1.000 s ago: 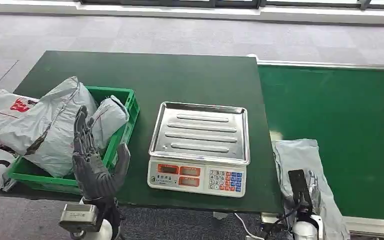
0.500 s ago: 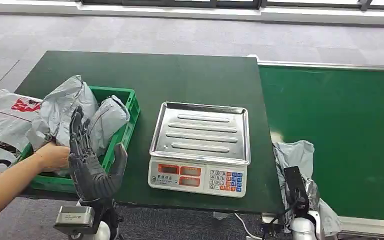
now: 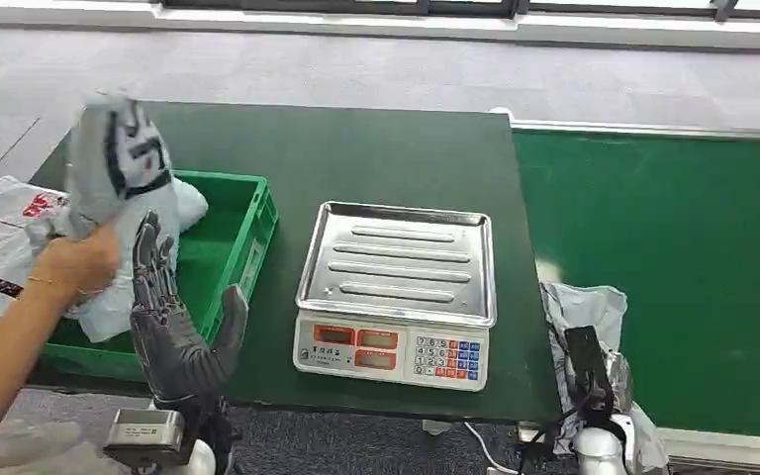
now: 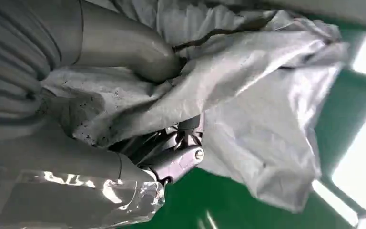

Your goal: Moved the parcel from conveyor to table for the left to box.

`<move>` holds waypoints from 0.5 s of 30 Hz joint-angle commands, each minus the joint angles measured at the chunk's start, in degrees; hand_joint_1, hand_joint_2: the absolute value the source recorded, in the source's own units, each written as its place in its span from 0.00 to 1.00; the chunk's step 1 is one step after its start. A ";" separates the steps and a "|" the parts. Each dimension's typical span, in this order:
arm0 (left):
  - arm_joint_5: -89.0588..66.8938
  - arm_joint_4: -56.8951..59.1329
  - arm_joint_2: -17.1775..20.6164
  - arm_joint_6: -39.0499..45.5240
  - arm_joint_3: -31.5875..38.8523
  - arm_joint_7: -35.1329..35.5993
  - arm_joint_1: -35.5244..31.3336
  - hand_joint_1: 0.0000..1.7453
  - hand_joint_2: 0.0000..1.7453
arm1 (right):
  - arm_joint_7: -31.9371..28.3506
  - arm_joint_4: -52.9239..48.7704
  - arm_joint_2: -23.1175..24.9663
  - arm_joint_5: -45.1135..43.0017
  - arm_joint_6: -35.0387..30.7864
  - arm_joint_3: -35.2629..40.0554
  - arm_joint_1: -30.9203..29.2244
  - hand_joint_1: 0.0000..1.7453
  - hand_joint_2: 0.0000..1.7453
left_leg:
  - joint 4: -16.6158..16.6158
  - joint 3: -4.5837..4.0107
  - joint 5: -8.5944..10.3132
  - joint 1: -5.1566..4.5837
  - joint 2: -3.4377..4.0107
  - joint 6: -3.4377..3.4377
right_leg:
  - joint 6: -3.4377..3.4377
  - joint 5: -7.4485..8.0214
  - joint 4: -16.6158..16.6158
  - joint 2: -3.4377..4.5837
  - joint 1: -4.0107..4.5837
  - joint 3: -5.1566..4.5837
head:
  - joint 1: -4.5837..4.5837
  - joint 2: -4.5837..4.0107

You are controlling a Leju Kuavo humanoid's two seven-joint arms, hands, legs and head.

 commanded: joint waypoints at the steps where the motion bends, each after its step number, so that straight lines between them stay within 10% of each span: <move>1: -0.55 -0.10 -0.21 1.51 0.67 1.00 1.20 0.00 1.00 | -6.35 -43.46 10.82 -11.68 -20.29 -2.56 10.40 1.00 1.00 | 0.04 -0.02 -0.11 -0.04 -0.04 -0.06 | -0.14 -0.18 0.15 -0.09 -0.02 -0.05 | 0.00 0.02; 15: 1.80 0.98 1.06 3.88 -0.56 0.44 0.71 0.00 1.00 | -9.29 -47.04 8.65 -12.59 -22.52 7.09 13.76 1.00 1.00 | -0.07 0.15 -0.13 0.03 0.08 -0.03 | -0.06 -0.13 -0.09 0.04 0.04 0.12 | -0.02 0.02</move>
